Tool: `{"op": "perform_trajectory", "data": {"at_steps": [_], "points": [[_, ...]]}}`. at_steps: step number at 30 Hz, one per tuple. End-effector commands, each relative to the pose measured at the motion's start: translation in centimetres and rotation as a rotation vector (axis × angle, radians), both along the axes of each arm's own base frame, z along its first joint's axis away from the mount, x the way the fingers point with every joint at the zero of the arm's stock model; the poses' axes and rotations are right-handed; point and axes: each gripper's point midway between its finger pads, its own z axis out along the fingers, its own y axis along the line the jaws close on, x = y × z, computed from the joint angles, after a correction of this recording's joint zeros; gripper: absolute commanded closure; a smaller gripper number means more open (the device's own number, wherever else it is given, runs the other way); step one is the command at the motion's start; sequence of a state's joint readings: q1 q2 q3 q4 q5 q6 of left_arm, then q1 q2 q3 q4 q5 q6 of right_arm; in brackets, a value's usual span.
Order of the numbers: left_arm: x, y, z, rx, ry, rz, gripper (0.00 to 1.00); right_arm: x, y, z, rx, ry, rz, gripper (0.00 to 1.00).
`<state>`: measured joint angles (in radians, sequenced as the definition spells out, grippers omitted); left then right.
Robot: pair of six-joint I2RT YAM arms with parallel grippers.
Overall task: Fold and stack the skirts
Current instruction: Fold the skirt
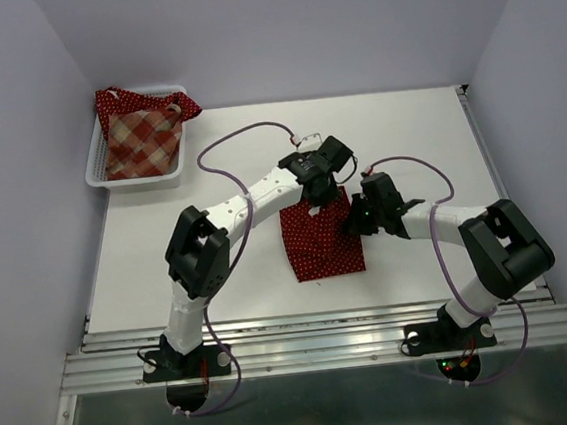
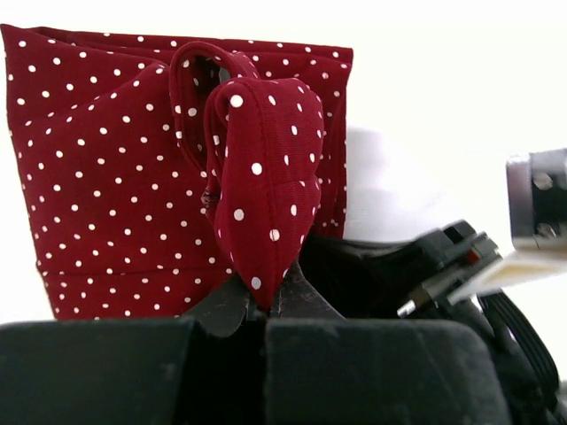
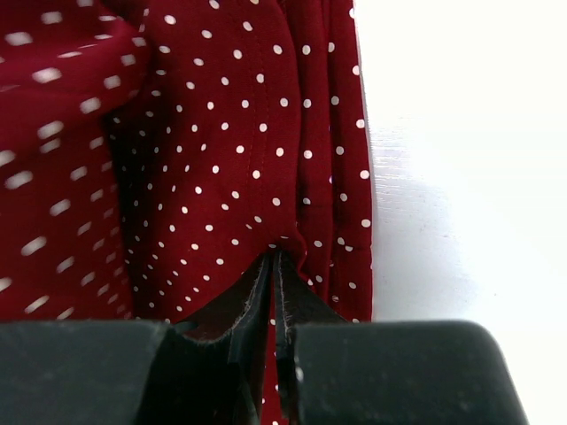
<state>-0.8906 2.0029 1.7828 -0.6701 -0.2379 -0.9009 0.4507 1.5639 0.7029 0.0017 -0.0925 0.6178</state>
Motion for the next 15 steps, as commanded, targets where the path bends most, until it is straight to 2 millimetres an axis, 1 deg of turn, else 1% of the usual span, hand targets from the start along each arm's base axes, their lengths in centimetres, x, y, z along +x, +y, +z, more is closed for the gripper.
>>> {"op": "perform_trajectory", "data": {"at_steps": [1, 4, 5, 6, 8, 9, 10, 11, 12, 13, 14, 15], "points": [[1.5, -1.2, 1.1, -0.049, -0.046, 0.081, 1.00, -2.9, -1.9, -2.7, -0.066, 0.113, -0.004, 0.89], [1.7, -1.5, 0.4, -0.055, -0.043, 0.115, 1.00, -3.2, -1.6, -2.7, -0.054, 0.123, 0.003, 0.89], [2.0, -1.1, 0.0, -0.034, -0.056, 0.147, 1.00, -3.2, -1.6, -2.7, -0.051, 0.123, 0.005, 0.89], [2.0, -0.7, -0.3, -0.020, -0.052, 0.181, 1.00, -3.3, -1.6, -2.7, -0.050, 0.125, 0.005, 0.89], [2.2, -0.7, -0.5, -0.005, -0.058, 0.189, 1.00, -3.3, -1.6, -2.4, -0.045, 0.117, 0.006, 0.89], [2.3, -1.0, -0.3, -0.007, -0.064, 0.172, 1.00, -3.4, -1.6, -2.3, -0.044, 0.116, 0.004, 0.89], [2.1, -1.3, -0.6, -0.007, -0.056, 0.157, 1.00, -3.3, -1.7, -2.0, -0.048, 0.107, 0.008, 0.88], [2.1, -1.5, -0.4, -0.009, -0.062, 0.151, 0.97, -3.2, -1.8, -1.7, -0.054, 0.100, 0.005, 0.88], [2.1, -1.8, 0.0, -0.006, -0.070, 0.135, 0.81, -2.7, -2.4, -0.6, -0.084, 0.075, -0.014, 0.88], [2.0, -2.1, 0.3, -0.007, -0.074, 0.123, 0.70, -2.5, -2.8, 0.0, -0.104, 0.061, -0.031, 0.87], [1.6, -2.7, 0.6, -0.014, -0.078, 0.101, 0.58, -2.8, -3.5, 0.4, -0.133, 0.071, -0.045, 0.86], [1.4, -3.0, 1.0, -0.020, -0.084, 0.084, 0.55, -2.6, -4.3, 1.1, -0.163, 0.049, -0.073, 0.83]]}}
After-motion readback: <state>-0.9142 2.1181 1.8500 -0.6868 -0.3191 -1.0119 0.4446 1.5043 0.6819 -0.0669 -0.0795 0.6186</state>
